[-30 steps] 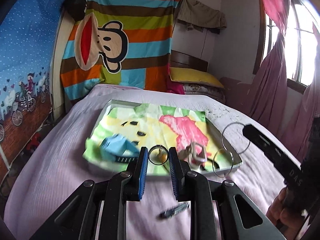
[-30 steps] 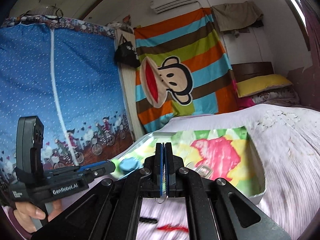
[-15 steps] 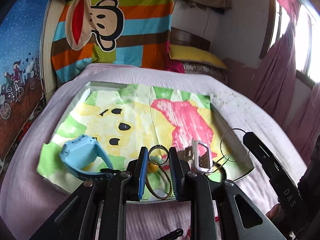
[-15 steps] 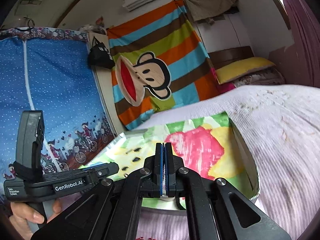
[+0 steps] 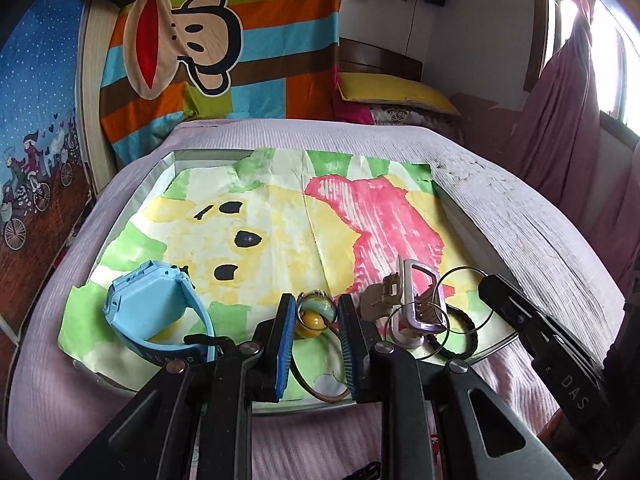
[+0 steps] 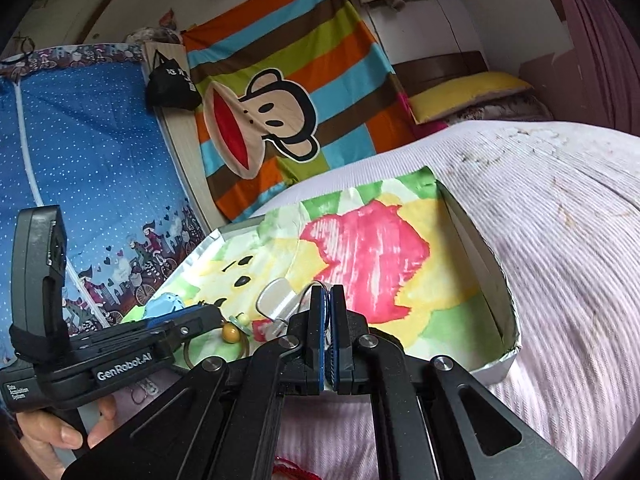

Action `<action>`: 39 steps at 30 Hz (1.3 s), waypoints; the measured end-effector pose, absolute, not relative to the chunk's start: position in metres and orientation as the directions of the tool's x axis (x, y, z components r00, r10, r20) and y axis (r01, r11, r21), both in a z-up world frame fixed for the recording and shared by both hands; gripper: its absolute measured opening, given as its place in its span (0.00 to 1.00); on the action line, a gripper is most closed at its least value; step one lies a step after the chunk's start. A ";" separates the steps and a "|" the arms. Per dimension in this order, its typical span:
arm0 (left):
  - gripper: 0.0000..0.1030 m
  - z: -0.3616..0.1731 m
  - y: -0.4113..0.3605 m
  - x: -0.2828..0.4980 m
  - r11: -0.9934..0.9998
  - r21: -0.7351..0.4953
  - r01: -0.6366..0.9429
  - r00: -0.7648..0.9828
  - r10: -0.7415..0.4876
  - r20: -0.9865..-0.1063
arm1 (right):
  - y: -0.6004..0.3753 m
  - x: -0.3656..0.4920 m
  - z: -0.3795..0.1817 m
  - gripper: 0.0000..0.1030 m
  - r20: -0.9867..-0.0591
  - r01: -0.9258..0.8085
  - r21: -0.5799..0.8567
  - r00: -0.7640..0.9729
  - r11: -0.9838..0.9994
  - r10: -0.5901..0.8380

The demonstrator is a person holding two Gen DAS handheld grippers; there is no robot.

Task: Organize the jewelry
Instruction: 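Open the right tool to drop the wire ring while the left tool releases the small ring, then withdraw both tools from the tray toward the remaining items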

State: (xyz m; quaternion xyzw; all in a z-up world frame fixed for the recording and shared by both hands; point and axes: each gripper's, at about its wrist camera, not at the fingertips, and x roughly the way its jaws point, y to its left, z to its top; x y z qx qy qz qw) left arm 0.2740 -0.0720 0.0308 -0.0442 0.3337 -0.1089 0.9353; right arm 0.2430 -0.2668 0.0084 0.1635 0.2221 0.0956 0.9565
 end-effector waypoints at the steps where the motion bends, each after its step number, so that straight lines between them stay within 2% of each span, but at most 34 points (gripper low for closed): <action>1: 0.20 0.031 -0.072 0.274 0.973 -0.155 0.173 0.754 -0.232 -0.615 | -0.267 0.244 0.007 0.03 -0.398 -0.107 0.357 0.881 0.928 0.255; 6: 0.28 0.031 -0.070 0.272 0.973 -0.156 0.171 0.757 -0.231 -0.611 | -0.269 0.244 0.004 0.03 -0.413 -0.090 0.359 0.877 0.929 0.244; 8: 0.37 0.031 -0.069 0.271 0.972 -0.159 0.171 0.761 -0.232 -0.606 | -0.270 0.243 0.004 0.03 -0.415 -0.086 0.359 0.877 0.929 0.241; 10: 0.41 0.032 -0.068 0.268 0.972 -0.164 0.170 0.768 -0.235 -0.596 | -0.271 0.243 0.003 0.03 -0.419 -0.081 0.360 0.876 0.930 0.238; 15: 0.42 0.036 -0.067 0.264 0.974 -0.157 0.163 0.779 -0.225 -0.585 | -0.275 0.241 0.003 0.03 -0.426 -0.068 0.363 0.875 0.929 0.230; 17: 0.50 0.039 -0.066 0.262 0.976 -0.154 0.156 0.786 -0.217 -0.579 | -0.277 0.240 0.003 0.04 -0.426 -0.063 0.365 0.875 0.929 0.227; 19: 0.54 0.042 -0.063 0.258 0.978 -0.154 0.144 0.798 -0.206 -0.566 | -0.279 0.238 0.004 0.15 -0.424 -0.060 0.369 0.877 0.927 0.226; 20: 0.55 0.043 -0.061 0.256 0.978 -0.154 0.140 0.802 -0.203 -0.562 | -0.280 0.237 0.004 0.28 -0.422 -0.059 0.371 0.878 0.927 0.225; 21: 0.55 0.045 -0.059 0.255 0.979 -0.156 0.134 0.805 -0.200 -0.559 | -0.281 0.235 0.005 0.34 -0.417 -0.058 0.372 0.881 0.927 0.222; 24: 0.56 0.047 -0.053 0.249 0.980 -0.163 0.117 0.810 -0.189 -0.555 | -0.280 0.228 0.010 0.34 -0.404 -0.064 0.354 0.889 0.933 0.215; 26: 0.62 0.049 -0.050 0.244 0.981 -0.160 0.106 0.816 -0.178 -0.550 | -0.278 0.222 0.014 0.34 -0.396 -0.073 0.339 0.893 0.938 0.213; 28: 0.68 0.051 -0.046 0.236 0.984 -0.154 0.092 0.827 -0.162 -0.538 | -0.276 0.215 0.018 0.44 -0.384 -0.078 0.325 0.900 0.942 0.207; 30: 0.72 0.054 -0.042 0.228 0.985 -0.150 0.084 0.837 -0.152 -0.526 | -0.275 0.206 0.022 0.58 -0.366 -0.078 0.316 0.909 0.945 0.198; 39: 0.91 0.064 -0.019 0.177 0.990 -0.138 0.035 0.887 -0.095 -0.452 | -0.274 0.161 0.045 0.89 -0.277 -0.111 0.275 0.942 0.955 0.189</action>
